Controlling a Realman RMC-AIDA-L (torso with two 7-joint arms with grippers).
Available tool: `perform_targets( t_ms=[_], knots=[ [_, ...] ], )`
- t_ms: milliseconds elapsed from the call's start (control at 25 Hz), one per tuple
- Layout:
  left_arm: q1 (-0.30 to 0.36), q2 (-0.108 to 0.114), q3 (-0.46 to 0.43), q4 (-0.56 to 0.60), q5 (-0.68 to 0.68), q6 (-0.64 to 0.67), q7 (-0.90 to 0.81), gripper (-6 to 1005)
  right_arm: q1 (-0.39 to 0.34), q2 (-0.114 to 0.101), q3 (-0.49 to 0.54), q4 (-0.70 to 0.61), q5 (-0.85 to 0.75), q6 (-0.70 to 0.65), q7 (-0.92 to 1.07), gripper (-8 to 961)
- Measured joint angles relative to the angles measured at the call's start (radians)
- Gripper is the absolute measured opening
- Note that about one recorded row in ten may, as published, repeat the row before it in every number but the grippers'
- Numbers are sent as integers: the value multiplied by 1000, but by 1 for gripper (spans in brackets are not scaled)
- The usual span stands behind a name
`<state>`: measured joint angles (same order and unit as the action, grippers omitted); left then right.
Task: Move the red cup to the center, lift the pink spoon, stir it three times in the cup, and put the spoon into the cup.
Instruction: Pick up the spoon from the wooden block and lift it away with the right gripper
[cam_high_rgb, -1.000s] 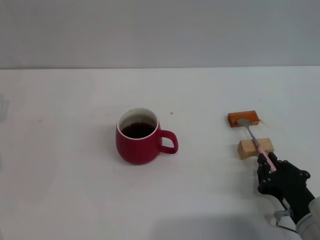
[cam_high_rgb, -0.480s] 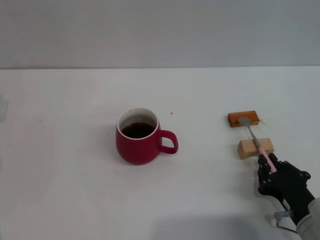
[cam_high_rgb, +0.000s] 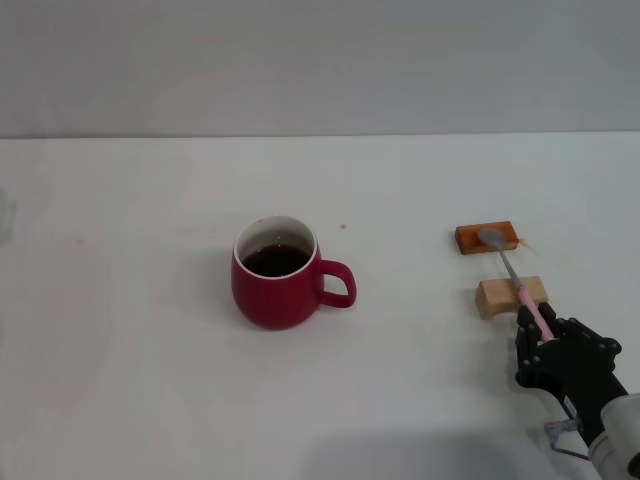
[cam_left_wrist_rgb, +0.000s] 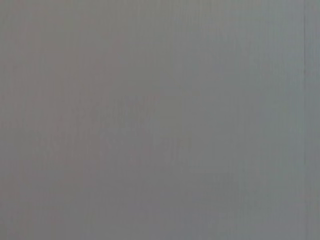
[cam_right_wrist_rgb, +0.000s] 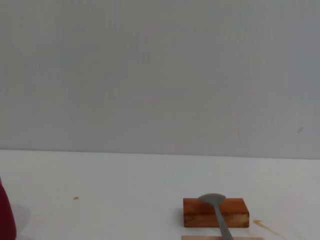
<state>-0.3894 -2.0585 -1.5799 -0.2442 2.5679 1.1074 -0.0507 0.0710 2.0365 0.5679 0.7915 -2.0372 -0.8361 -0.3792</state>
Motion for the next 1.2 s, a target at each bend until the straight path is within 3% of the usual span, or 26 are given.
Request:
perform_targets(
  t_ms=[760,920,1200],
  knots=[
    [1,-1,0,0,0,0,0,844,-8,-1,0,22,-1,-39,-105,162],
    [-2,-3,1,3,0,0,0,844,-23,-9,0,73,-1,-52,-159,161],
    [-4,-3,2,4,0,-3,0,844,-69,-48,0,249,-1,-46,-279,161]
  ],
)
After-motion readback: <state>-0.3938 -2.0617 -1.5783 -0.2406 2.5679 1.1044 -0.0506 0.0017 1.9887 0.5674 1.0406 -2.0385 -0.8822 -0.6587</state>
